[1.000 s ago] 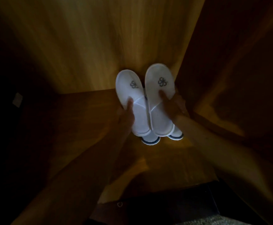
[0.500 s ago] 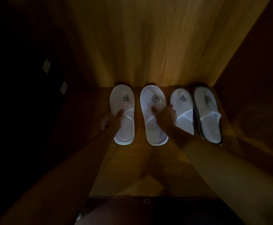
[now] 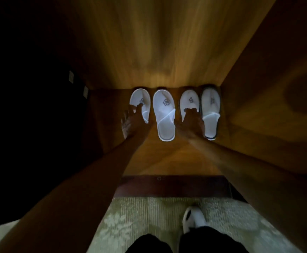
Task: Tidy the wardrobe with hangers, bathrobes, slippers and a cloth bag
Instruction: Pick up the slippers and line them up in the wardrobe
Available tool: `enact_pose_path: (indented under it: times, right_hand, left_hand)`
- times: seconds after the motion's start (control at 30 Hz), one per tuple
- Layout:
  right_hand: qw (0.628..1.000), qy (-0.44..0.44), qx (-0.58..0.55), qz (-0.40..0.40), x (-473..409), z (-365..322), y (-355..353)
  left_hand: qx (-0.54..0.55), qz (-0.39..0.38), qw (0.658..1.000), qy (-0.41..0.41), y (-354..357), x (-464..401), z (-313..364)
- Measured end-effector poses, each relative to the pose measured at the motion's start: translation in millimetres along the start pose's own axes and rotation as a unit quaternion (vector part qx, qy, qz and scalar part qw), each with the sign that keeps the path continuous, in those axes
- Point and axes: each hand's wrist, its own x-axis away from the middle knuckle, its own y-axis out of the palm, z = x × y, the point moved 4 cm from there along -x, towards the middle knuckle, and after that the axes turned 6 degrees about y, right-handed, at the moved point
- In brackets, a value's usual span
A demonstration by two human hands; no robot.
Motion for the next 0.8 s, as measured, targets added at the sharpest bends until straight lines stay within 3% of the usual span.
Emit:
enact_pose_path:
  times: [0.37,0.63,0.8]
  right_hand:
    - [0.996,-0.07,0.011,-0.061,157.4,-92.1,-318.1]
    - [0.997,-0.05,-0.003,-0.066,271.2,-119.9,-437.2]
    - [0.998,-0.044,-0.025,-0.027,344.9,-146.7,-494.4]
  left_hand:
    - [-0.029,-0.129,0.989,0.063,-290.6,116.4,156.7]
    - [-0.002,-0.117,0.987,0.106,-430.8,187.9,211.0]
    - [0.037,-0.097,0.987,0.12,-504.7,228.5,226.0]
